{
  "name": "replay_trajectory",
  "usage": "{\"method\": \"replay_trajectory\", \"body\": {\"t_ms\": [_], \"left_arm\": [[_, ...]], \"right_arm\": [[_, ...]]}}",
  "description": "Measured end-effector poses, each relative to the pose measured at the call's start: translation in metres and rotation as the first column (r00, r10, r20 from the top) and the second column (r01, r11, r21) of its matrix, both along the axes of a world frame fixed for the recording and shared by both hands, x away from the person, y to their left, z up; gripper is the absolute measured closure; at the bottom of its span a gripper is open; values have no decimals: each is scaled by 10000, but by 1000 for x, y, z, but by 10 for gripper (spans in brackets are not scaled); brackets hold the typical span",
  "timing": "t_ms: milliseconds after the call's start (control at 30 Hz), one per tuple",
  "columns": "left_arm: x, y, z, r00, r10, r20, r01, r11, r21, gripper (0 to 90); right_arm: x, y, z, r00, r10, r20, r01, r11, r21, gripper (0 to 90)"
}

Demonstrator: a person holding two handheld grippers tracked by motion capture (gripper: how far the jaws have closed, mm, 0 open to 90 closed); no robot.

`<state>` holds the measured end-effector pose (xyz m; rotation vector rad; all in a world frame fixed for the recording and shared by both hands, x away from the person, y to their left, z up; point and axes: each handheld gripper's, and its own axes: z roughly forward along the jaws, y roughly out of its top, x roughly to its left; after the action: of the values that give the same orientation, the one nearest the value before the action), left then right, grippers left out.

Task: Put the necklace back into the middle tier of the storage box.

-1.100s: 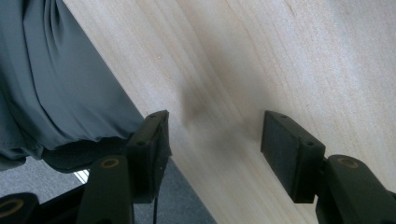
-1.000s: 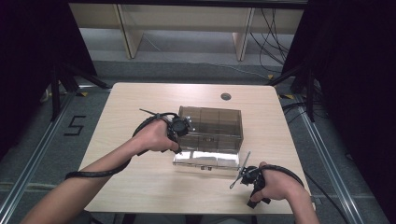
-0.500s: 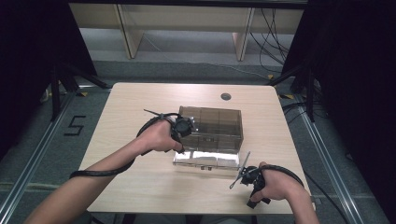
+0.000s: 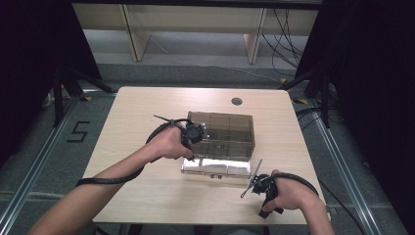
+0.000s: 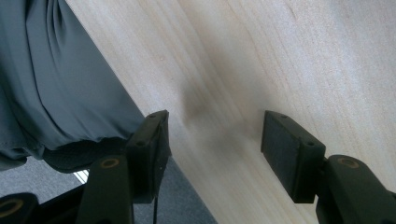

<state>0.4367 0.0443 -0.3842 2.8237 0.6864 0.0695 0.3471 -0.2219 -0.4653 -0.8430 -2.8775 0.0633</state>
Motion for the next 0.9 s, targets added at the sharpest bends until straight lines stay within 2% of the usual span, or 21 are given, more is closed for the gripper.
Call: {"method": "replay_trajectory", "body": {"t_ms": [233, 267, 300, 333, 367, 433, 467, 533, 633, 667, 700, 767, 900], "left_arm": [[3, -1, -3, 10000, 25, -11, -25, 9999, 102, 887], [3, -1, -3, 10000, 61, 16, -61, 10000, 48, 887], [3, -2, -3, 10000, 63, -10, -63, 10000, 76, 888], [3, -2, -3, 10000, 63, -10, -63, 10000, 76, 887], [3, -2, -4, 10000, 75, -26, -75, 9999, 101, 887], [4, -3, -6, 10000, 62, -17, -61, 9999, 111, 887], [4, -3, -6, 10000, 70, -29, -69, 9999, 122, 888], [4, -4, -7, 9999, 104, -29, -104, 9999, 89, 888], [5, -5, -8, 9998, 177, -132, -176, 9998, 84, 887], [6, -5, -8, 9999, 130, -109, -128, 9998, 125, 887], [6, -5, -9, 9998, 178, -96, -177, 9998, 76, 887], [7, -6, -10, 9999, 120, -47, -120, 9999, 102, 887], [8, -7, -11, 9999, 111, -69, -110, 9997, 201, 887]], "right_arm": [[0, 0, 0, 10000, 2, 2, -2, 10000, -10, 425], [1, 0, 0, 9999, 27, -125, -27, 10000, 13, 425], [0, -1, -2, 9998, -85, -185, 91, 9995, 292, 425], [0, -1, -2, 9998, -81, -167, 85, 9996, 263, 425], [0, 0, 0, 10000, 21, -32, -21, 10000, -22, 424], [0, 0, 0, 10000, 7, 3, -7, 10000, -18, 424], [0, -1, -1, 9998, -41, -189, 45, 9998, 197, 424], [-1, 1, 1, 9999, -126, 62, 127, 9999, -79, 424], [-1, 0, 1, 9999, -124, 65, 124, 9999, -89, 424], [0, 0, 1, 9999, -71, -80, 70, 9999, -86, 424], [0, -1, -1, 9998, -115, -164, 118, 9998, 170, 424], [-1, 0, 0, 9999, -118, 18, 118, 9999, -109, 423], [0, 0, -1, 10000, -27, -31, 27, 10000, -18, 423]]}}
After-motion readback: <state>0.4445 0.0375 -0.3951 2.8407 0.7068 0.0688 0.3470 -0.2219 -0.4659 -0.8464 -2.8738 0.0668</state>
